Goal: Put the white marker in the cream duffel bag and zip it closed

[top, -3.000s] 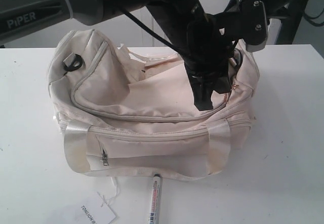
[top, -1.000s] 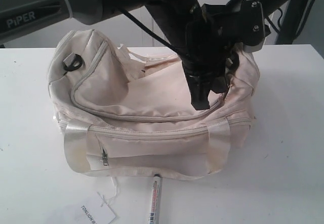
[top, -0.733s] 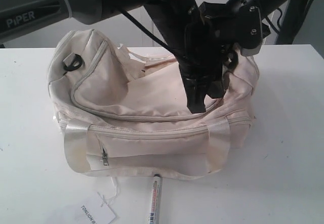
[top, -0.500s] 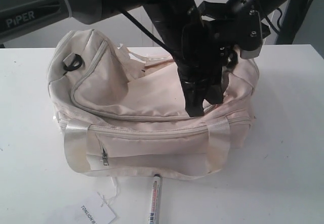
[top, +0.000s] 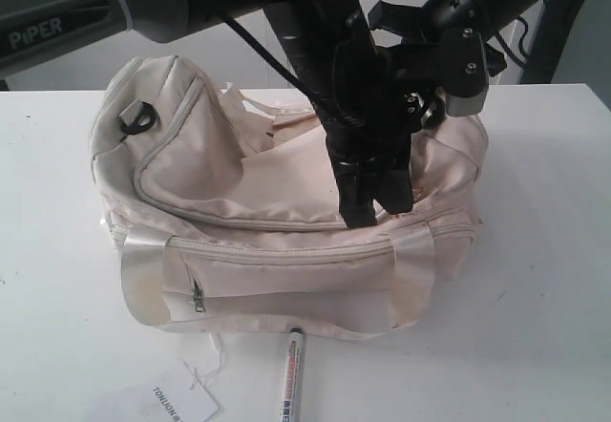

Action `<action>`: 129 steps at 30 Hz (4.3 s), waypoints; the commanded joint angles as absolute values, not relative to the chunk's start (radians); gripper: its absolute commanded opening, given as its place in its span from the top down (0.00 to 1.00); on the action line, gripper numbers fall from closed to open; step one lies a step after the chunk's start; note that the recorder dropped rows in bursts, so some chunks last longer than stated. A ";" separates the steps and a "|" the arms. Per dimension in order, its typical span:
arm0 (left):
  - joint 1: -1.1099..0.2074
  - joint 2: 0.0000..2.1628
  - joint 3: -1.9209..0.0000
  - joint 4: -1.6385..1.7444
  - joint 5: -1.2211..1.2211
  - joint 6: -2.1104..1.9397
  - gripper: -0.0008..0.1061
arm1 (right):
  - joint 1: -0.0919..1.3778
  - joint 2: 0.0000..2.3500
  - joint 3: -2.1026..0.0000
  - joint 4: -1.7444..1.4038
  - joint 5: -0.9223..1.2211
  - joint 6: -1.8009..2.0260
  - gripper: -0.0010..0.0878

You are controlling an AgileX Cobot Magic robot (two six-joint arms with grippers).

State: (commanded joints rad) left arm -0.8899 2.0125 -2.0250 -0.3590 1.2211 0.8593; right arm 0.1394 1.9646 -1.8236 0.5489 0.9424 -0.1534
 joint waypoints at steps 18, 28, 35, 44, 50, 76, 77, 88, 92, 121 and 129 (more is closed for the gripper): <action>-0.890 2.013 -2.025 -0.359 1.221 0.859 0.99 | 0.132 1.950 -1.829 0.537 0.895 -0.102 0.99; -0.890 2.013 -2.025 -0.359 1.186 0.859 0.99 | 0.079 1.944 -1.863 0.537 1.000 -0.107 0.99; -0.890 2.013 -2.025 -0.359 1.172 0.859 0.99 | 0.079 1.944 -1.863 0.537 1.016 -0.124 0.99; -0.890 2.013 -2.025 -0.471 0.926 0.868 0.99 | 0.079 1.945 -1.863 0.543 1.000 -0.124 0.99; -0.920 2.013 -2.025 -0.408 0.784 0.977 0.99 | 0.079 1.945 -1.863 0.543 1.000 -0.124 0.99; -1.030 2.015 -1.892 0.015 0.709 1.590 0.99 | 0.081 1.945 -1.863 0.548 1.010 -0.124 0.99; -1.032 2.015 -1.884 0.017 0.729 1.621 0.99 | 0.081 1.945 -1.863 0.548 1.010 -0.124 0.99; -1.032 2.010 -1.880 0.017 0.963 1.683 0.99 | 0.081 1.945 -1.863 0.548 0.997 -0.124 0.99; -1.032 1.998 -1.880 0.017 0.988 1.683 0.99 | 0.081 1.945 -1.863 0.548 0.997 -0.124 0.99; -1.029 1.953 -1.886 0.009 1.062 0.826 0.99 | 0.081 1.945 -1.863 0.548 1.003 -0.124 0.99; -1.029 1.953 -1.884 0.123 1.067 0.870 0.99 | 0.081 1.945 -1.863 0.548 1.003 -0.124 0.99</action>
